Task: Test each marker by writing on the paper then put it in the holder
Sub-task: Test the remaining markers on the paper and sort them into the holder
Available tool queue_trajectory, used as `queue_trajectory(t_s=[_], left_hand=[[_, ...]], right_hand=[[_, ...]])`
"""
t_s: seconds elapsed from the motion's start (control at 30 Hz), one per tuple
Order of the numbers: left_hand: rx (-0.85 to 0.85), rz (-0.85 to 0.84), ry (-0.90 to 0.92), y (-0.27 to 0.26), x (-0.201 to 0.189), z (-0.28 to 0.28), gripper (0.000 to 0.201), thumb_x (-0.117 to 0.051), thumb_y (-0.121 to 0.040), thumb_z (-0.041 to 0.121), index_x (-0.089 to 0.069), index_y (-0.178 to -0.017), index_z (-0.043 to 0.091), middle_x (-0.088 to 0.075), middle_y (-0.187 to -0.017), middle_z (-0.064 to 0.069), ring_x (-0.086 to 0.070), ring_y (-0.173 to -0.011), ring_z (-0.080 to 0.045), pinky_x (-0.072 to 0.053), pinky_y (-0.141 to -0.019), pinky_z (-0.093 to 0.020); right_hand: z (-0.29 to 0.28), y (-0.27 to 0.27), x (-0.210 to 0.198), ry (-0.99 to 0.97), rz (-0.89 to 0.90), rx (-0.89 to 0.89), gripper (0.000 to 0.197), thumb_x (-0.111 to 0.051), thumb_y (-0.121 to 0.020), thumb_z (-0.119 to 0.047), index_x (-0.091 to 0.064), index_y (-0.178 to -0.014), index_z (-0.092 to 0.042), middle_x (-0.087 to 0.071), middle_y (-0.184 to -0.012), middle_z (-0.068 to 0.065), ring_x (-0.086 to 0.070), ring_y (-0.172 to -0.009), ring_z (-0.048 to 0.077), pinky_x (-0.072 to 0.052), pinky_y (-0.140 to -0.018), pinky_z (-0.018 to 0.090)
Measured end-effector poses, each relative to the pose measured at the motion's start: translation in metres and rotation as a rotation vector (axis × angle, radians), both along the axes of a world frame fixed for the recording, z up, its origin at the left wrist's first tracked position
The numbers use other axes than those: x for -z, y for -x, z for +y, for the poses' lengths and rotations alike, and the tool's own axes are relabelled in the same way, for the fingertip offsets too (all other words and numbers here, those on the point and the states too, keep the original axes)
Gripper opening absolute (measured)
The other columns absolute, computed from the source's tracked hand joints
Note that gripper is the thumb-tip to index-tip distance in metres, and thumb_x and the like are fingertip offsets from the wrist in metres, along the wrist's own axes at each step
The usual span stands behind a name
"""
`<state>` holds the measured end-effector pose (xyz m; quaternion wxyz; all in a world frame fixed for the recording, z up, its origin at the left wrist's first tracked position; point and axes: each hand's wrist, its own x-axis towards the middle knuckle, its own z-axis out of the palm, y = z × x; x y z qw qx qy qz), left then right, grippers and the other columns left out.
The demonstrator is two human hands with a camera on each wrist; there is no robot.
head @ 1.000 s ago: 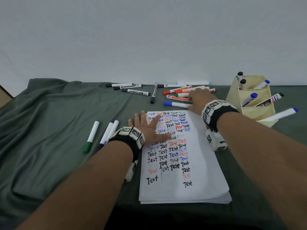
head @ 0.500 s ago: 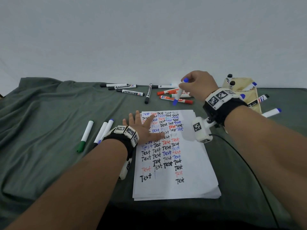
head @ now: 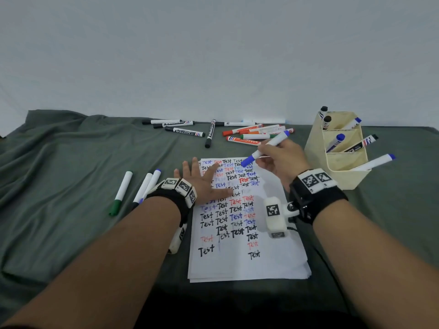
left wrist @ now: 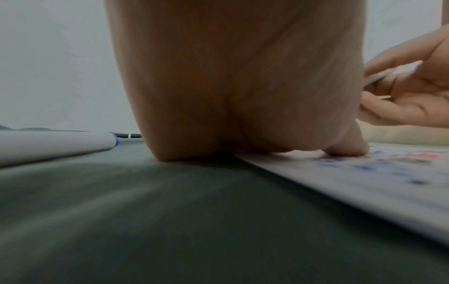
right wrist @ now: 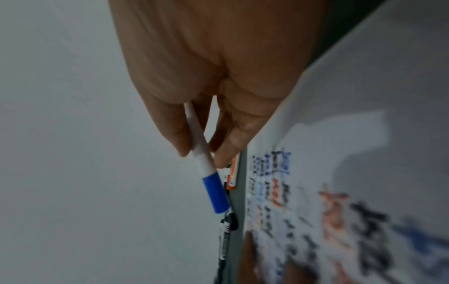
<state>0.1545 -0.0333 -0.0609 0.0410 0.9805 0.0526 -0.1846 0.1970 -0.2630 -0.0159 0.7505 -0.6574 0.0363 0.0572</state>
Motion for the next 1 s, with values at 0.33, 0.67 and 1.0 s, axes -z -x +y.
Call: queue_trajectory(t_s=[0.33, 0.67, 1.0], left_hand=[[0.038, -0.053, 0.033, 0.003, -0.004, -0.002, 0.112, -0.038, -0.061, 0.100, 0.007, -0.152, 0.053, 0.032, -0.161, -0.002, 0.021, -0.150, -0.036, 0.001, -0.117, -0.067], [0.446, -0.469, 0.260, 0.009, -0.023, -0.016, 0.057, -0.042, -0.101, 0.053, -0.031, -0.153, 0.034, -0.041, -0.154, 0.004, -0.026, -0.146, -0.022, -0.022, -0.117, -0.047], [0.349, -0.360, 0.517, 0.011, -0.025, -0.015, 0.022, -0.044, -0.103, 0.049, -0.060, -0.116, 0.039, -0.064, -0.085, 0.014, -0.058, -0.078, -0.001, -0.047, -0.073, -0.028]], right_hand=[[-0.006, 0.022, 0.049, -0.312, 0.011, -0.045, 0.014, -0.075, -0.088, 0.001, -0.079, -0.088, -0.012, -0.070, -0.074, 0.012, -0.063, -0.060, 0.018, -0.055, -0.057, 0.024], [-0.003, 0.027, 0.050, -0.113, -0.083, -0.235, 0.024, -0.085, -0.080, -0.008, -0.082, -0.102, -0.017, -0.076, -0.094, 0.024, -0.061, -0.062, 0.018, -0.051, -0.063, 0.026], [-0.004, 0.026, 0.051, -0.063, -0.120, -0.329, 0.026, -0.086, -0.075, -0.024, -0.082, -0.101, -0.020, -0.077, -0.092, 0.018, -0.062, -0.066, 0.013, -0.049, -0.064, 0.024]])
